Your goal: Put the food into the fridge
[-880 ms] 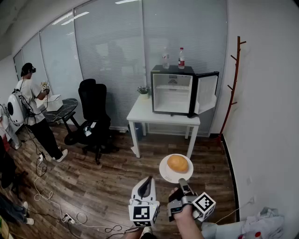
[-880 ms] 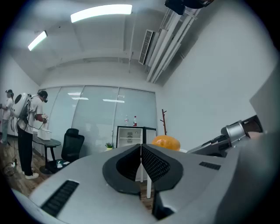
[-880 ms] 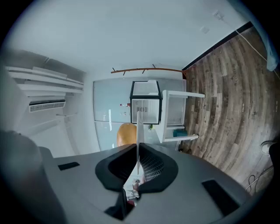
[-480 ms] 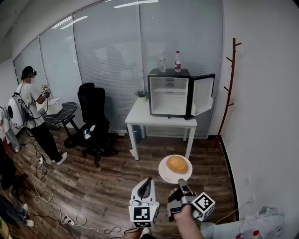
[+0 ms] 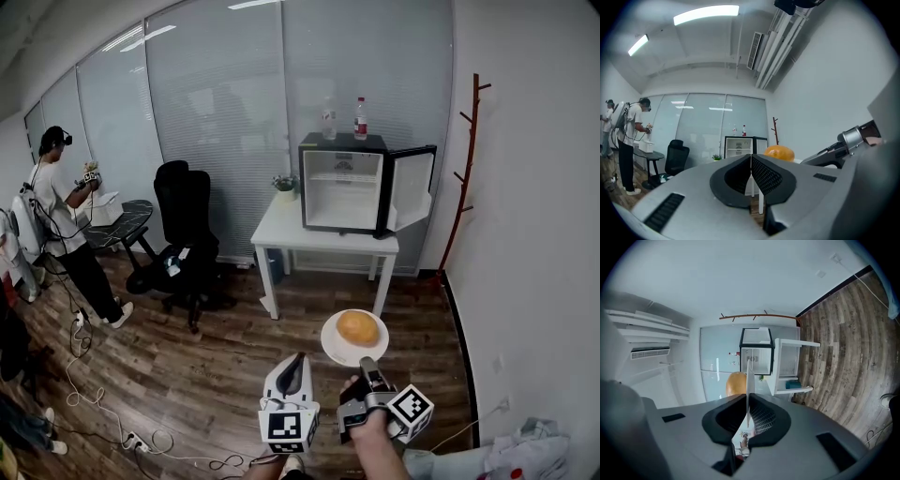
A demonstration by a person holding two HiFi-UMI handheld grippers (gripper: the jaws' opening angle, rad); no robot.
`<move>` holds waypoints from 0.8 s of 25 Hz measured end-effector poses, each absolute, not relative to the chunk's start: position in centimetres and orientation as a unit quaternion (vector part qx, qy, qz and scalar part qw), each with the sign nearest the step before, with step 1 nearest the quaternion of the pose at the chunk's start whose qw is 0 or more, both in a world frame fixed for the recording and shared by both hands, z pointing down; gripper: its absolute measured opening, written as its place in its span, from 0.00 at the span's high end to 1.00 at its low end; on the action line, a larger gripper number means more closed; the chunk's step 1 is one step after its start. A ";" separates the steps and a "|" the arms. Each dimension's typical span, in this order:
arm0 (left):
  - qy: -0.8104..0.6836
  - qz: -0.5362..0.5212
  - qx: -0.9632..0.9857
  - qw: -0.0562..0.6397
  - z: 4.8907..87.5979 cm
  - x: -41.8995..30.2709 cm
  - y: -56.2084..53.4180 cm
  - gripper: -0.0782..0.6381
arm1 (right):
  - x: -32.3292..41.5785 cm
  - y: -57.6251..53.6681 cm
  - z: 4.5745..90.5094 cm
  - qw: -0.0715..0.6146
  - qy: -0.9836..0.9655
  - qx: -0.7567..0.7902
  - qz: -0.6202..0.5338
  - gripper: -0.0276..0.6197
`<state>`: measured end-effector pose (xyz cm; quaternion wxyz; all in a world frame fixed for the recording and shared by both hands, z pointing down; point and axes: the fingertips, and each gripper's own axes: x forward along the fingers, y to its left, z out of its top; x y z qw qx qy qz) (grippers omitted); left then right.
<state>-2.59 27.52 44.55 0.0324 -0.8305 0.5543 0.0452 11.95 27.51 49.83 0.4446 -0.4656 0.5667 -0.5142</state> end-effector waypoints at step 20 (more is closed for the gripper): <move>0.538 0.062 -0.840 0.043 42.6 -9.6 13.5 0.85 | 4.5 13.7 47.7 0.448 0.572 -0.471 -0.500 0.89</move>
